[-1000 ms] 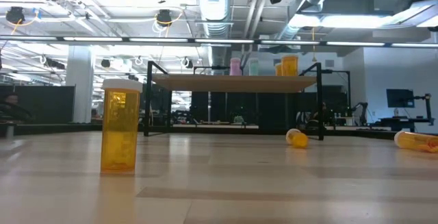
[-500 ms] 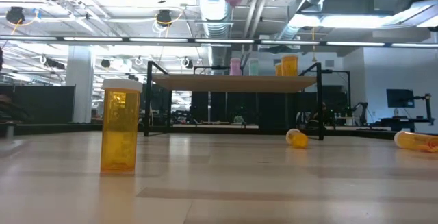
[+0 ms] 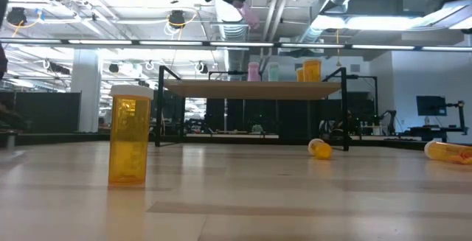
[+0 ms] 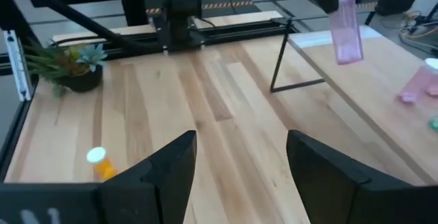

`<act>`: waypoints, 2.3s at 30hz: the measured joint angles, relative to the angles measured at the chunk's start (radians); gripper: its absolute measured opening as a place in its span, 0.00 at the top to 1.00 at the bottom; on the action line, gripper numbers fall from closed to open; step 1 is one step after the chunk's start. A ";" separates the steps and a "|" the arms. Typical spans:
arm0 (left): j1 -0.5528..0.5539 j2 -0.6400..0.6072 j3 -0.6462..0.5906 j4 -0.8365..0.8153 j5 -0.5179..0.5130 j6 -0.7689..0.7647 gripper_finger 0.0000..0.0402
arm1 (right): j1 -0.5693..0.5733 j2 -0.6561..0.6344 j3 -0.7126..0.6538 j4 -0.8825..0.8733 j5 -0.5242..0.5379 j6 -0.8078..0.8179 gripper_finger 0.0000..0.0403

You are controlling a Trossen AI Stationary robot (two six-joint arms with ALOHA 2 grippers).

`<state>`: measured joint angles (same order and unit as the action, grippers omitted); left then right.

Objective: Pick and place medicine bottles onto shelf by color
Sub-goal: Put the small pink pill bottle on the shelf aligned with the other small pink pill bottles

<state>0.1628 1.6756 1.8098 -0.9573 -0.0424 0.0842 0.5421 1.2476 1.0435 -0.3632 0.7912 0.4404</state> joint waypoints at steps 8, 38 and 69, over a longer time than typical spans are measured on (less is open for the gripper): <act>0.067 0.311 0.482 -0.406 -0.054 0.070 0.75 | 0.016 0.000 0.000 -0.030 0.004 0.005 0.38; 0.224 0.420 0.482 -0.285 0.091 0.253 0.75 | -0.119 0.000 0.000 -0.271 0.052 -0.018 0.38; 0.225 0.454 0.475 -0.326 0.131 0.270 0.62 | -0.156 0.000 0.000 -0.261 0.048 -0.030 0.38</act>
<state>0.3882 2.1300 2.2852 -1.2831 0.0891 0.3538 0.3862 1.2476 1.0431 -0.6247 0.8392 0.4103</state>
